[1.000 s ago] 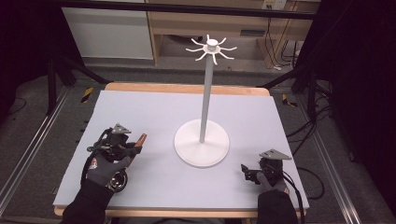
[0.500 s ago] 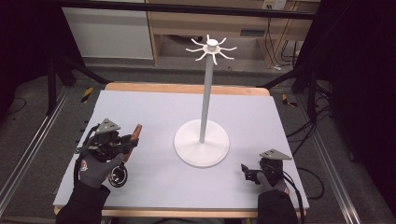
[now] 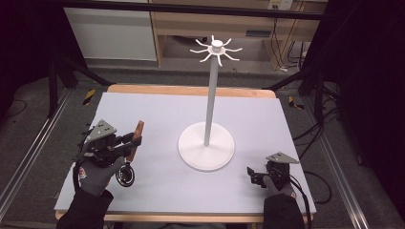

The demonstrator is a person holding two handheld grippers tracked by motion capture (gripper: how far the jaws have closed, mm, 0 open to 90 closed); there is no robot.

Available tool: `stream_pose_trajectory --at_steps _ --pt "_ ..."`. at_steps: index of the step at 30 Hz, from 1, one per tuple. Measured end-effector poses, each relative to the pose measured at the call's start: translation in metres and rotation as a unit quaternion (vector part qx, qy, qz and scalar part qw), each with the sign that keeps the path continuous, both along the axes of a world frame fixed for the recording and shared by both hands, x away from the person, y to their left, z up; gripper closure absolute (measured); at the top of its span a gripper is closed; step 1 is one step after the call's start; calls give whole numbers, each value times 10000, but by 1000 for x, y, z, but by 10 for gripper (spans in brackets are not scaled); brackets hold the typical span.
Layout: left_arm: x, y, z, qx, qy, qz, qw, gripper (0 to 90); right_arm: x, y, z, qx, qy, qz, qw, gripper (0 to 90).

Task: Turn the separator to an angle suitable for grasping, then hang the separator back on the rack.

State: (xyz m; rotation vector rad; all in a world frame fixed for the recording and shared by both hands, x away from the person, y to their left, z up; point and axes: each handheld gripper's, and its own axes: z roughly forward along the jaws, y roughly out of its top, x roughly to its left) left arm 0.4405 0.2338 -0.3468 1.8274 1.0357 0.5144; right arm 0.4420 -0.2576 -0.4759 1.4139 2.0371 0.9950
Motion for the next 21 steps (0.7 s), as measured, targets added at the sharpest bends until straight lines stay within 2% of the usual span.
stream_pose_trajectory --at_steps 3,9,18,21 --pt "-4 -1 6 -123 -145 -19 9998 676 0 0 0 5 -3 -4 10000 47" --pt "-12 -5 21 -172 -456 -73 9988 675 0 0 0 11 6 32 10000 46" --pt "-9 -8 38 -359 -629 -159 9972 675 -1 0 1 43 -1 4 10000 46" --pt "-8 -12 43 -385 -712 -196 9965 675 -1 0 1 -13 -32 4 10000 46"
